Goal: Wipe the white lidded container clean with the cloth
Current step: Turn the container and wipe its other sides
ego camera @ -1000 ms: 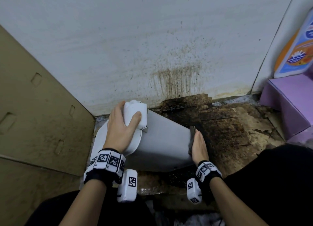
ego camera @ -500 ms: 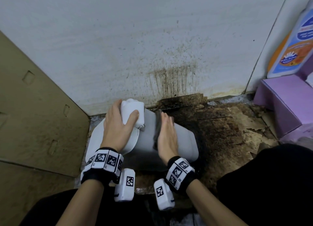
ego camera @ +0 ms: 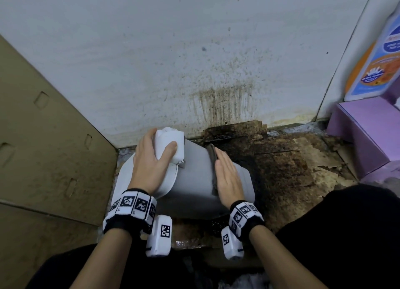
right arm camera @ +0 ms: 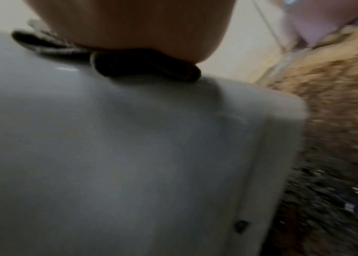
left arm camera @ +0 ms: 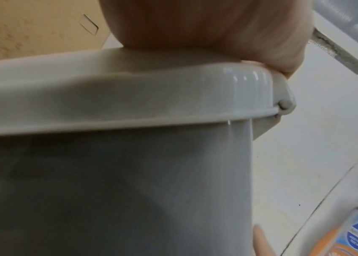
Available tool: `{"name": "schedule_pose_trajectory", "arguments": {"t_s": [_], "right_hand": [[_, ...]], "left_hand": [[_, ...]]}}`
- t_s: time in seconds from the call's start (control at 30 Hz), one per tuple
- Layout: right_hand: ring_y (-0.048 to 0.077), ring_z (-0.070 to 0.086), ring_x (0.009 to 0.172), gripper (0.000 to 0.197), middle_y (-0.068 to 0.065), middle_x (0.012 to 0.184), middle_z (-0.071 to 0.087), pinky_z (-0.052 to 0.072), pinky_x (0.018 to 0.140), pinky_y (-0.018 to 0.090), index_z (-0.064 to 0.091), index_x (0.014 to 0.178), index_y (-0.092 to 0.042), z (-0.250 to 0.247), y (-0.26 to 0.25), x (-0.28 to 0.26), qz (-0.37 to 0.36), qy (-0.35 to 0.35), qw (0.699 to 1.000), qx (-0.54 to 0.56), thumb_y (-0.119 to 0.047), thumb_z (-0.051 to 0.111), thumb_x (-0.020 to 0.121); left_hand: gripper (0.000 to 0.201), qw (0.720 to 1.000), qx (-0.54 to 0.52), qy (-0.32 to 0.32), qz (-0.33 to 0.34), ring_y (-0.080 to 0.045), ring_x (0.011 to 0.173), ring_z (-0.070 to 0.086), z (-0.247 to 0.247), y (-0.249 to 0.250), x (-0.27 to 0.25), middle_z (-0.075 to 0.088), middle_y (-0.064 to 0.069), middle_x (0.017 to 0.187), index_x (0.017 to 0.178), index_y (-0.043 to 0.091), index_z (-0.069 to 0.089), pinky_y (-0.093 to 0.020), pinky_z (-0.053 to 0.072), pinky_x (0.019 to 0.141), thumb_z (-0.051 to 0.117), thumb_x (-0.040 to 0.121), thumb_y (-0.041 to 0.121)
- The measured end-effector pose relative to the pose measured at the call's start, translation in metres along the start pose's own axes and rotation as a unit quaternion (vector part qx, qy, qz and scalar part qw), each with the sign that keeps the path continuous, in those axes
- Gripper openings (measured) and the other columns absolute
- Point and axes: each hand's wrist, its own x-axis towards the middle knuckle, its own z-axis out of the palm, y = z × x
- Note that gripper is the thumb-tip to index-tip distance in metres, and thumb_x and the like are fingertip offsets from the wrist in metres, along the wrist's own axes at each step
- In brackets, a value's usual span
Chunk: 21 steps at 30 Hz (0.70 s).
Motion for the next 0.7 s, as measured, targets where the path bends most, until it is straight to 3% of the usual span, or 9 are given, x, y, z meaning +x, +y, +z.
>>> {"name": "schedule_pose_trajectory", "arguments": {"t_s": [0.1, 0.17, 0.27, 0.43, 0.57, 0.7], "right_hand": [[0.004, 0.013, 0.153, 0.051, -0.010, 0.166, 0.021, 0.006, 0.126, 0.028, 0.025, 0.159, -0.027, -0.015, 0.035, 0.003, 0.108, 0.006, 0.994, -0.002, -0.037, 0.015, 0.110], [0.005, 0.013, 0.153, 0.051, -0.008, 0.167, 0.020, 0.004, 0.126, 0.027, 0.026, 0.158, -0.028, -0.020, 0.048, 0.004, 0.164, 0.024, 0.986, 0.014, -0.039, 0.015, 0.110], [0.007, 0.013, 0.154, 0.053, -0.007, 0.167, 0.021, 0.003, 0.125, 0.026, 0.026, 0.159, -0.026, -0.020, 0.047, 0.006, 0.185, 0.034, 0.982, 0.021, -0.040, 0.011, 0.109], [0.015, 0.012, 0.155, 0.061, 0.002, 0.167, 0.019, 0.004, 0.127, 0.033, 0.020, 0.159, -0.014, -0.013, 0.019, 0.006, 0.162, 0.026, 0.984, -0.072, -0.032, 0.001, 0.104], [0.005, 0.005, 0.154, 0.054, -0.012, 0.168, 0.015, 0.003, 0.127, 0.033, 0.023, 0.159, -0.029, 0.003, -0.022, 0.004, 0.125, 0.031, 0.992, 0.015, -0.039, 0.008, 0.109], [-0.003, -0.005, 0.152, 0.055, -0.019, 0.167, 0.006, -0.001, 0.126, 0.028, 0.014, 0.160, -0.035, 0.024, -0.079, -0.006, 0.029, 0.000, 0.999, 0.025, -0.044, 0.005, 0.107]], "left_hand": [[0.087, 1.000, 0.001, -0.002, 0.002, -0.015, 0.138, 0.034, 0.000, 0.000, -0.001, 0.040, 0.004, 0.149, 0.148, 0.024, 0.033, -0.045, 0.028, 0.116, 0.043, 0.076, 0.072], [0.088, 1.000, 0.003, -0.003, 0.005, -0.015, 0.138, 0.034, 0.002, 0.001, -0.002, 0.040, 0.004, 0.149, 0.148, 0.024, 0.033, -0.044, 0.028, 0.116, 0.043, 0.076, 0.072], [0.089, 1.000, 0.008, -0.004, 0.003, -0.016, 0.139, 0.033, 0.002, 0.003, -0.002, 0.039, 0.003, 0.150, 0.149, 0.023, 0.032, -0.041, 0.027, 0.115, 0.042, 0.075, 0.072], [0.090, 1.000, 0.015, -0.004, 0.007, -0.018, 0.139, 0.033, 0.000, 0.001, -0.003, 0.038, 0.001, 0.150, 0.150, 0.021, 0.031, -0.044, 0.026, 0.117, 0.039, 0.076, 0.072], [0.089, 1.000, 0.023, -0.004, 0.007, -0.018, 0.140, 0.032, 0.002, 0.002, -0.003, 0.037, 0.001, 0.151, 0.150, 0.022, 0.030, -0.044, 0.026, 0.117, 0.038, 0.077, 0.072], [0.089, 0.999, 0.030, -0.002, 0.012, -0.019, 0.140, 0.032, 0.003, 0.003, -0.005, 0.037, 0.000, 0.151, 0.150, 0.021, 0.030, -0.042, 0.025, 0.117, 0.038, 0.076, 0.071]]}}
